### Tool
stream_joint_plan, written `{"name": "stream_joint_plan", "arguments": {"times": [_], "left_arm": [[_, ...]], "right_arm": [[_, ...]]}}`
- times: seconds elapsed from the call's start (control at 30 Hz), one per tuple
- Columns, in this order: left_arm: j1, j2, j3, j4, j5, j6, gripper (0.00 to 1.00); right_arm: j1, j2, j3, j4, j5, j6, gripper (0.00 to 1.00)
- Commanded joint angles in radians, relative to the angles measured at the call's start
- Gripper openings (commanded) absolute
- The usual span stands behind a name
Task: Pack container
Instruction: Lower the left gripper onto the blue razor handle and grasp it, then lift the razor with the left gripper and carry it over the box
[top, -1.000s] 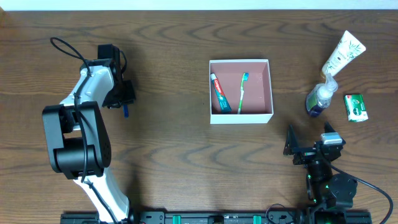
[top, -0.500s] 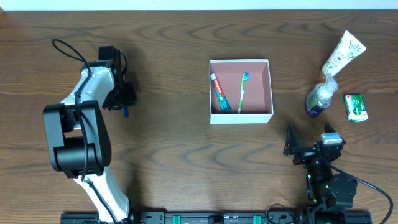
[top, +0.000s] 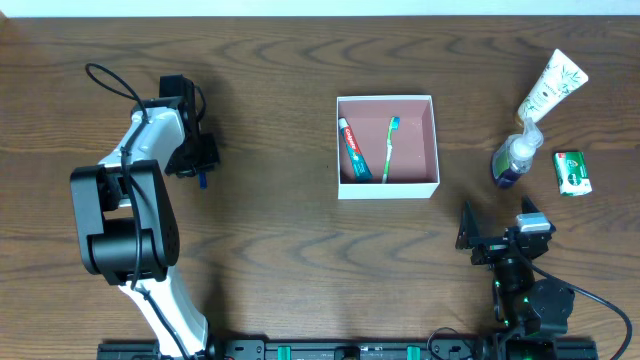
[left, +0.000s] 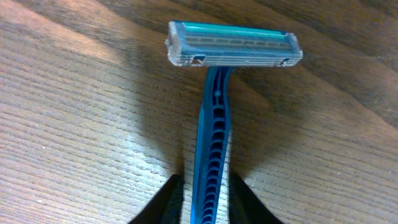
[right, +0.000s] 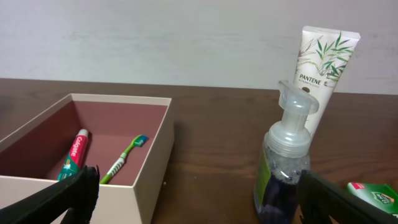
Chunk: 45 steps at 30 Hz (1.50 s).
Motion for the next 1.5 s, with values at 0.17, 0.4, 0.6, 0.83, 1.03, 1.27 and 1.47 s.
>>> {"name": "stream_joint_plan", "arguments": {"times": [0.17,0.4,0.6,0.83,1.03,1.27,1.47], "left_arm": [[0.003,0.017,-0.008,-0.006,0.003,0.008,0.07],[0.003,0.017,0.008,-0.017,0.005,0.008,0.06],[0.002,0.002,0.072,-0.064,0.087,0.008,0.06],[-0.03,-0.099,0.125,-0.089,0.154,0.008,0.07],[-0.136,-0.264,0.13,-0.087,0.156,-0.027,0.06],[-0.383,-0.455,0.13,-0.005,0.155,-0.163,0.06],[-0.592,-0.466,0.129,0.112,0.151,-0.241,0.07]], "right_arm": [[0.011,-0.006,-0.004,-0.002,0.006,-0.018,0.99],[0.011,-0.006,-0.004,-0.002,0.006,-0.019,0.99],[0.011,-0.006,-0.004,-0.002,0.006,-0.018,0.99],[0.011,-0.006,-0.004,-0.002,0.006,-0.018,0.99],[0.011,-0.006,-0.004,-0.002,0.006,-0.018,0.99],[0.011,-0.006,-0.004,-0.002,0.006,-0.018,0.99],[0.011,-0.006,-0.004,-0.002,0.006,-0.018,0.99]]}}
